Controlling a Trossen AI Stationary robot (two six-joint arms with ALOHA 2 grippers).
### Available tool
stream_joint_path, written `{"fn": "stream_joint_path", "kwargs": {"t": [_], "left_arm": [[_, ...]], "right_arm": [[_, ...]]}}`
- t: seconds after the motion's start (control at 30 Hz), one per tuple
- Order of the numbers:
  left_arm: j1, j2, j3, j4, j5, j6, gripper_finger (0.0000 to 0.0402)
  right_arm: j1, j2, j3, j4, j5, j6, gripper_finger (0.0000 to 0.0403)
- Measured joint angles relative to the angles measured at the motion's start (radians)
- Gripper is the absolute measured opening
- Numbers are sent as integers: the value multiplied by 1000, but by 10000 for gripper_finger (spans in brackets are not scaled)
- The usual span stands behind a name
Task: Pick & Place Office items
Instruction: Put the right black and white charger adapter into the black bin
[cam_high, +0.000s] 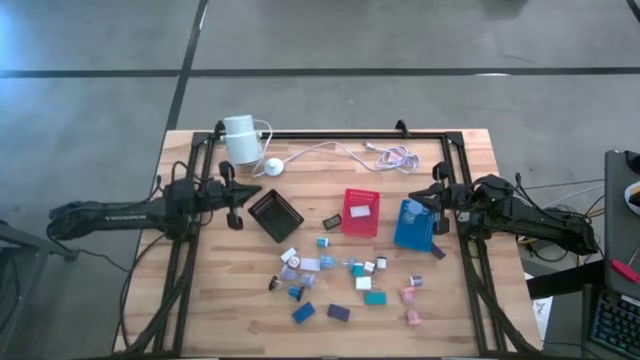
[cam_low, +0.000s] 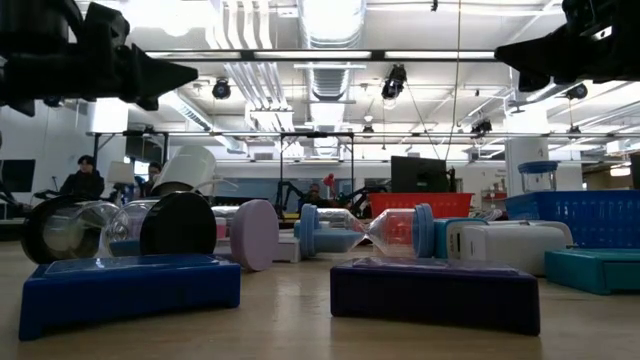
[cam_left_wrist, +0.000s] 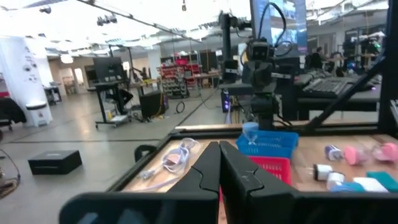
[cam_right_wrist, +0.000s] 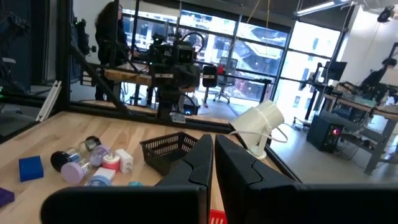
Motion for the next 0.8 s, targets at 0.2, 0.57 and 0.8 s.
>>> {"fn": "stream_joint_path", "kwargs": {"t": [0.2,0.57,0.8], "left_arm": [[24,0,-16,1,9,4,5],[27,1,-43,8,21,19,5],[27,1,-40,8,29,-12,5]], "right_arm": [[0,0,0,0,0,-2,13],[0,0,0,2,0,6,13],[0,0,0,37,0,42,13]]}}
